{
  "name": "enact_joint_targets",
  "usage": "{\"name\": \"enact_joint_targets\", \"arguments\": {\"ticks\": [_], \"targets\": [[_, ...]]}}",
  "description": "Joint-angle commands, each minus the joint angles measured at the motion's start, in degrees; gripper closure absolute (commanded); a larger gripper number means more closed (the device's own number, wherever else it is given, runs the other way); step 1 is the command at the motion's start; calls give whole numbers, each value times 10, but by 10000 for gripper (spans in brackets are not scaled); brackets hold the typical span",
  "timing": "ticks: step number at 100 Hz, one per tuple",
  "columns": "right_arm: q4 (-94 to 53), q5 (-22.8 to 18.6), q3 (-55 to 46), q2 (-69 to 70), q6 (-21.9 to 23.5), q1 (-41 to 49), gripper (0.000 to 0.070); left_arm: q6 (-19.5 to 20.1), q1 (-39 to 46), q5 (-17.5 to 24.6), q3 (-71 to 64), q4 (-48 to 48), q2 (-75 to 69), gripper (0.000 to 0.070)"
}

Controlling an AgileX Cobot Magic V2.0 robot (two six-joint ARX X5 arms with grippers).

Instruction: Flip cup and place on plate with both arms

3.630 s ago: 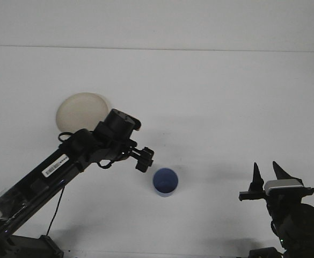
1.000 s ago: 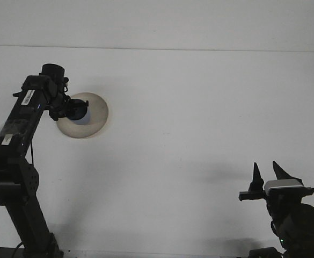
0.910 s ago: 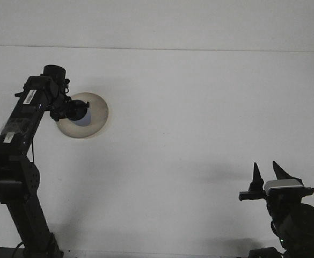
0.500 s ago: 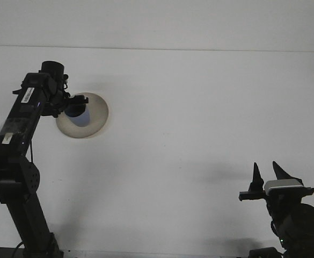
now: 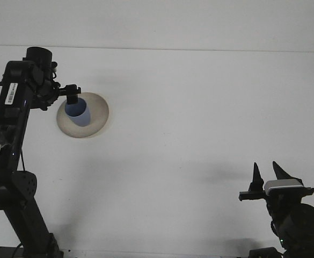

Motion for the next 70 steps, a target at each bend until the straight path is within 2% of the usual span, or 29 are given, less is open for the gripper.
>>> {"name": "enact_joint_targets", "arguments": {"ticks": [1,28,70], "targets": [[2,0,6,1,-6,1,353,-2,-5,2,6,0,-22,192],[-1,0,6,1,-6,1,353,-1,-33,-7,-89,35,-143,192],[-1,2,6,1,-6,1,353,1,-71,-9,-548,316,-521,195]]}}
